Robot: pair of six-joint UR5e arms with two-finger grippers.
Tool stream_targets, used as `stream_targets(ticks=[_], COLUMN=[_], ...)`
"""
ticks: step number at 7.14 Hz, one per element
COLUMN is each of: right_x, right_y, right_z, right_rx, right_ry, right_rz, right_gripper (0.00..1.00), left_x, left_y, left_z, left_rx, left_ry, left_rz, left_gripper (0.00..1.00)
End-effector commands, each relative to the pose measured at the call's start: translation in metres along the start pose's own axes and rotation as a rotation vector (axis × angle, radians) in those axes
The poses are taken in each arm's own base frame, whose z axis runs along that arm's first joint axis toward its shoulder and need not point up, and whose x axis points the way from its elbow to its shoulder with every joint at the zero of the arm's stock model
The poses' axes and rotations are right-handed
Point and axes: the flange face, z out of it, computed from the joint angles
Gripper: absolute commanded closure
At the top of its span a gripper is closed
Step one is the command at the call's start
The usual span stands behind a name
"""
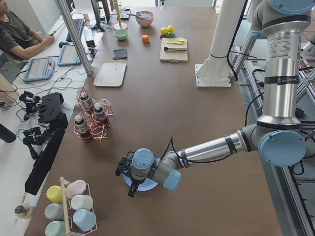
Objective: Pick orange to plate
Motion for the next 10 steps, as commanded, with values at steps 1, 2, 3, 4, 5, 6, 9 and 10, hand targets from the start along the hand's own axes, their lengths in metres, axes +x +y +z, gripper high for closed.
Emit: stream_targets(ticks=[1, 2, 3, 4, 5, 6, 9, 10], right_x=[-0.001, -0.002, -0.003, -0.004, -0.004, -0.005, -0.039, -0.058], right_y=[-0.001, -0.001, -0.002, -0.002, -0.002, -0.003, -0.038, -0.046], right_z=[0.001, 0.0, 0.0, -0.001, -0.002, -0.002, -0.013, -0.006], right_rx=[-0.003, -0.001, 0.0, 0.002, 0.004, 0.005, 0.038, 0.043], right_ry=[-0.002, -0.002, -0.001, -0.001, -0.001, 0.0, -0.046, -0.053], right_rz=[-0.003, -0.005, -0.009, -0.011, -0.011, -0.012, 0.057, 0.05], right_gripper=[0.0, 0.0, 0.0, 0.0, 0.0, 0.0, 0.0, 0.0], left_x=[0.011, 0.01, 0.009, 0.009, 0.009, 0.009, 0.075, 0.114], left_y=[0.002, 0.004, 0.007, 0.008, 0.008, 0.008, -0.054, -0.082], left_z=[0.029, 0.036, 0.039, 0.04, 0.04, 0.04, -0.015, -0.053], left_rx=[-0.057, -0.072, -0.08, -0.083, -0.084, -0.083, 0.0, 0.031], left_ry=[0.012, 0.013, 0.013, 0.016, 0.017, 0.02, 0.171, 0.221], left_rz=[0.021, 0.019, 0.017, 0.012, 0.011, 0.01, -0.125, -0.257], left_gripper=[0.03, 0.03, 0.09, 0.51, 1.0, 1.0, 1.0, 1.0])
